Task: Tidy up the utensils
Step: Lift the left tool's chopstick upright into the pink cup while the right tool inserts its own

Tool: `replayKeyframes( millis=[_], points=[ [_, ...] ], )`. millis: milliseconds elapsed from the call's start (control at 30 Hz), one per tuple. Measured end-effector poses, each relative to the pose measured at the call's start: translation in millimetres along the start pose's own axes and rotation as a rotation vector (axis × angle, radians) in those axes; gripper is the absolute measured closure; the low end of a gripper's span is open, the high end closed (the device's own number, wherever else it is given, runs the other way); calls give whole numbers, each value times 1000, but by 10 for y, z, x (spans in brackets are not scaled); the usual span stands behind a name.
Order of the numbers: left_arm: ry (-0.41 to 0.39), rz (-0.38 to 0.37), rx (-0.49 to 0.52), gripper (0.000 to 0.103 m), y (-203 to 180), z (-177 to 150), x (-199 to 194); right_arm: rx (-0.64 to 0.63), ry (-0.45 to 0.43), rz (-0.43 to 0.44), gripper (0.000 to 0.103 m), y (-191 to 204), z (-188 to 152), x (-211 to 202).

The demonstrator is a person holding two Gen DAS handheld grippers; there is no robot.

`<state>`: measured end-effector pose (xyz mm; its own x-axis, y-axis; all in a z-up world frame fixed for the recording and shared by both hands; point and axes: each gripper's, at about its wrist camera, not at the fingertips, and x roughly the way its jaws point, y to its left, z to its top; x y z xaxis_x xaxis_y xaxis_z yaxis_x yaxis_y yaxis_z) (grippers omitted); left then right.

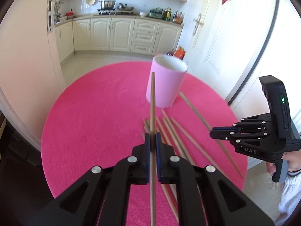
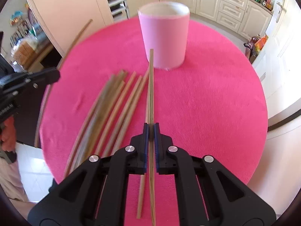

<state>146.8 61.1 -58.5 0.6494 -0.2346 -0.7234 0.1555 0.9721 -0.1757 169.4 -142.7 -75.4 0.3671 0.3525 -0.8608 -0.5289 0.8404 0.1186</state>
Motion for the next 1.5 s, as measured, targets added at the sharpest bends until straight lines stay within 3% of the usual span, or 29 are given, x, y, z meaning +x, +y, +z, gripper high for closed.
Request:
replayKeyframes(
  millis=[233, 800, 1300, 1500],
  points=[
    [-93, -27, 13, 97, -109, 103, -90, 23, -139, 56, 97, 11, 123, -330],
    [-307, -96, 82, 97, -351, 427, -374, 38, -366, 128, 97, 71, 329, -686],
    [-513, -93, 83, 97, -423, 1226, -325, 40, -591, 177, 97, -86, 868, -1030],
    [-607, -79, 12, 97, -304, 1565, -213, 72, -696, 161, 97, -195, 1075, -1151]
  ],
)
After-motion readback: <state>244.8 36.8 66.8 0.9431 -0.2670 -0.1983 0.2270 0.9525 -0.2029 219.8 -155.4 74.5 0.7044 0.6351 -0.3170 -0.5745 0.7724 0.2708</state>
